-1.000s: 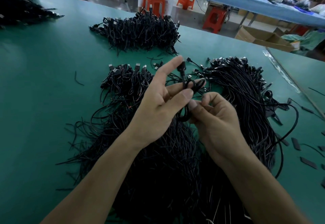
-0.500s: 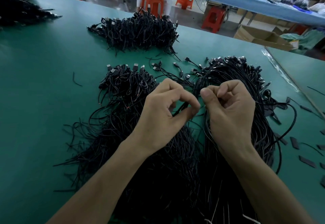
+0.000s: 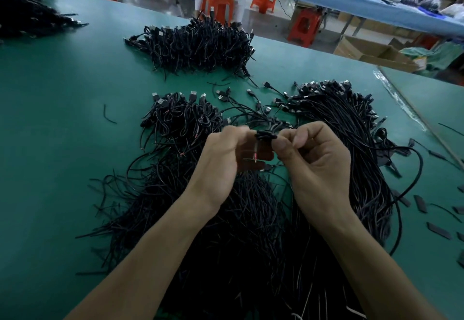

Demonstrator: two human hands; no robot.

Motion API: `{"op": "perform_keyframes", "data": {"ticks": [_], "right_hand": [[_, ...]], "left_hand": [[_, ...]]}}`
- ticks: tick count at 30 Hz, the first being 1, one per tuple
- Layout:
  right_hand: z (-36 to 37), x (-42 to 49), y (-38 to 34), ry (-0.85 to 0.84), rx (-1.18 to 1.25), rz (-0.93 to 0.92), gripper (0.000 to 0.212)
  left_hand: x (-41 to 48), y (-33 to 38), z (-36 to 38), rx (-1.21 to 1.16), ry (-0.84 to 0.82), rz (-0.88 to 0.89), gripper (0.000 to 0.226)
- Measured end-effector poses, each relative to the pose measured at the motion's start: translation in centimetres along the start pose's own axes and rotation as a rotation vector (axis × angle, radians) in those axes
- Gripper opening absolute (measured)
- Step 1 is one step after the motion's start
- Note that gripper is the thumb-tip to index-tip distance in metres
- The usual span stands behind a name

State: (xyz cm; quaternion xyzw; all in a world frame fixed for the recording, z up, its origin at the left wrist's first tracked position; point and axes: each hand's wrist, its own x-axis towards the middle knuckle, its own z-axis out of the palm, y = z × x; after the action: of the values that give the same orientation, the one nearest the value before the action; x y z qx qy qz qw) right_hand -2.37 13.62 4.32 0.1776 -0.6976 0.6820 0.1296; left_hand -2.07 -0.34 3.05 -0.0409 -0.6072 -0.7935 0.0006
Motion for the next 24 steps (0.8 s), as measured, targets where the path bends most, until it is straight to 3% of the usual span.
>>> {"op": "perform_keyframes", "data": {"ticks": [2, 5, 10, 19, 24], "right_hand": [[-0.2, 0.1, 0.2, -0.022, -0.043, 0.022, 0.029], [-0.4, -0.1, 0.4, -0.075, -0.119, 0.052, 0.03], [-0.9, -0.5, 0.9, -0.034, -0.095, 0.141, 0.03], [-2.0, -0.1, 1.5, 0.048, -0.105, 0.178, 0.034], [-1.8, -0.1, 1.2, 0.142, -0.18, 0.104, 0.035]], "left_hand": [[0.1, 0.0, -0.1, -0.06, 0.001, -0.072, 0.046], [0.2, 0.0, -0.2, -0.102, 0.031, -0.102, 0.031], [0.4, -0.2, -0.6, -0.056, 0.024, 0.004, 0.03], [-0.2, -0.5, -0.4, 0.507, -0.14, 0.418, 0.046], [-0.4, -0.9, 0.0, 0.625, -0.085, 0.413, 0.015]]}}
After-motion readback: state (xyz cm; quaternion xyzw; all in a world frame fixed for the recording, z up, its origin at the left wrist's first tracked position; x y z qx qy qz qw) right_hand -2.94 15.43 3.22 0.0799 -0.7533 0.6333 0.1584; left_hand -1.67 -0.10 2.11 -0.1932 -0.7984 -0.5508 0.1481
